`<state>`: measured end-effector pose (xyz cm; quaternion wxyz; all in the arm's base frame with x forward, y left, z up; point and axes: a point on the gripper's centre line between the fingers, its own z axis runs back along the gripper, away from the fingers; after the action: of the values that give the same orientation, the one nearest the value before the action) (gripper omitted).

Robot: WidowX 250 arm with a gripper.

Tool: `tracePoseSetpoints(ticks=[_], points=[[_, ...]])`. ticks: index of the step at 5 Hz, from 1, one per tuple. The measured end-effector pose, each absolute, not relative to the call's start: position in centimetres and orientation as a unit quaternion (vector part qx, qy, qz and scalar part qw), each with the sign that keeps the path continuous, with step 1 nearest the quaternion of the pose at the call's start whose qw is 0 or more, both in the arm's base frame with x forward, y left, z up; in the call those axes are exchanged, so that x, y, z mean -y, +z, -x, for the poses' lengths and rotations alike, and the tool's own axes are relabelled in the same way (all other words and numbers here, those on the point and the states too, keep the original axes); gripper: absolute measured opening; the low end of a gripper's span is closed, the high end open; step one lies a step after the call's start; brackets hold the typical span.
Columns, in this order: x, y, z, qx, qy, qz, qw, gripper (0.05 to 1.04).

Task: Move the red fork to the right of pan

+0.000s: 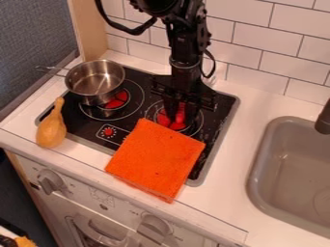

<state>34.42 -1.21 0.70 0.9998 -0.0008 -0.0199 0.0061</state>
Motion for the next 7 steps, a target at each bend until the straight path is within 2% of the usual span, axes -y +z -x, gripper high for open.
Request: tracePoseSetpoints(ticks=[1,2,4,6,7], points=[[1.5,3.3,-33.9,0.033,-0.014,0.011,0.999,0.390],[-0.8,5.8,-33.1,0.048,0.002,0.009,0.999,0.390],[-5.8,4.8,-30.9,0.024,0.028,-0.026,0.999,0.390],[-8.9,2.4,-29.8,-0.010,0.022,-0.073,0.997,0.390],[-9.2,2.2,-29.9,-0.010,0.021,-0.072,0.997,0.390]])
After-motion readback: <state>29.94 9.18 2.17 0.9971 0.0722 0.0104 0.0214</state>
